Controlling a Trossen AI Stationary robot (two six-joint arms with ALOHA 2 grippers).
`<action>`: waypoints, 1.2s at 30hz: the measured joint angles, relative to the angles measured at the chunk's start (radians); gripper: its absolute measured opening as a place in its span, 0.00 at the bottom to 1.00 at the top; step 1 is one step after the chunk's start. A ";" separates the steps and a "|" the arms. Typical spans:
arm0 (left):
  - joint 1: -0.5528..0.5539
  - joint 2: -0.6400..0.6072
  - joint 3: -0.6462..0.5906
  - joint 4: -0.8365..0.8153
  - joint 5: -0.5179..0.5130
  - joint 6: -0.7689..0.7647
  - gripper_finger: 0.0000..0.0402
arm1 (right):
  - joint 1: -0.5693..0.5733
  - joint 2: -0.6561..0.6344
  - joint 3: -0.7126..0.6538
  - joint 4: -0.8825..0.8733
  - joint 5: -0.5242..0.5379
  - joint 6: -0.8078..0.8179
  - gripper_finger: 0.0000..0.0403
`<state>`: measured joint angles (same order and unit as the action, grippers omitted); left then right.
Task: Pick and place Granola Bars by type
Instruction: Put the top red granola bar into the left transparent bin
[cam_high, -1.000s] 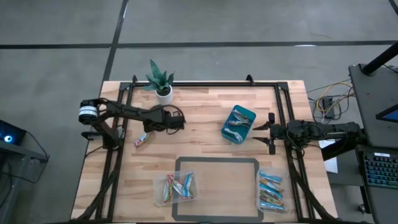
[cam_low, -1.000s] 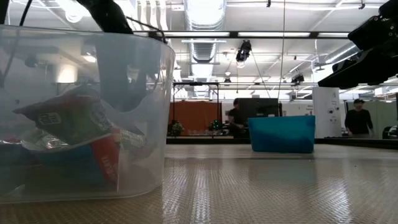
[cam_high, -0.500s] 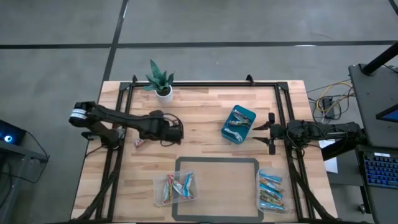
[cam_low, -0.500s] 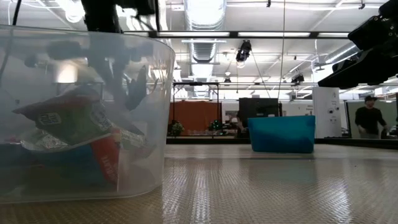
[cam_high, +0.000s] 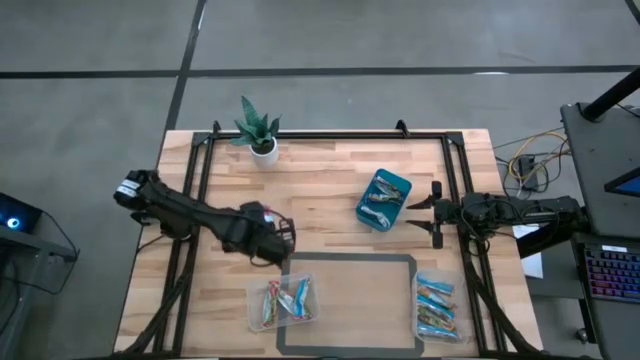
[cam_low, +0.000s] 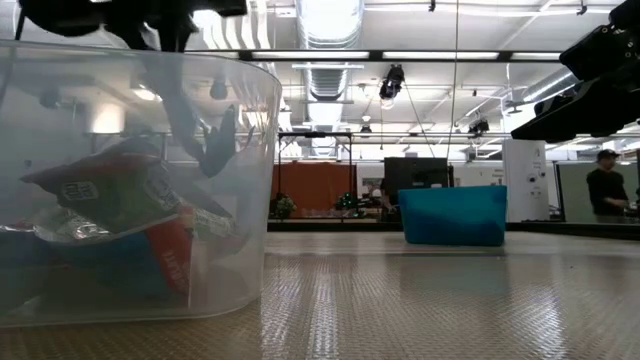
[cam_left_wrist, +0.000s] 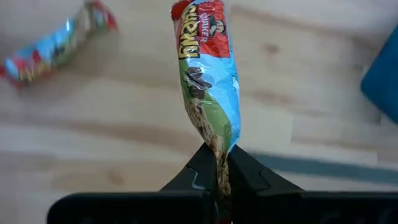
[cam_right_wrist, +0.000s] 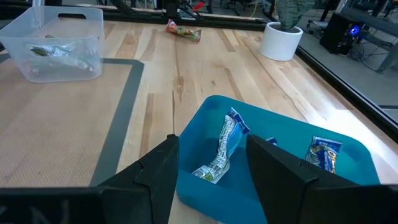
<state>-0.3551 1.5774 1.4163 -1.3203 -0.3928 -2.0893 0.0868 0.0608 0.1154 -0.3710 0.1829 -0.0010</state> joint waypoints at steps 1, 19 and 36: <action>-0.018 0.008 0.008 0.000 0.010 -0.018 0.00 | 0.000 0.000 0.000 0.000 0.000 0.000 0.44; -0.208 0.336 0.183 0.148 0.118 -0.152 0.00 | 0.000 0.000 0.000 0.001 0.000 0.000 0.44; -0.326 0.534 0.320 0.169 0.181 -0.189 0.00 | 0.000 0.000 0.000 0.002 0.000 0.000 0.44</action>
<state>-0.6813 2.1112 1.7359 -1.1511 -0.2120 -2.2785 0.0868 0.0608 0.1157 -0.3691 0.1826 -0.0010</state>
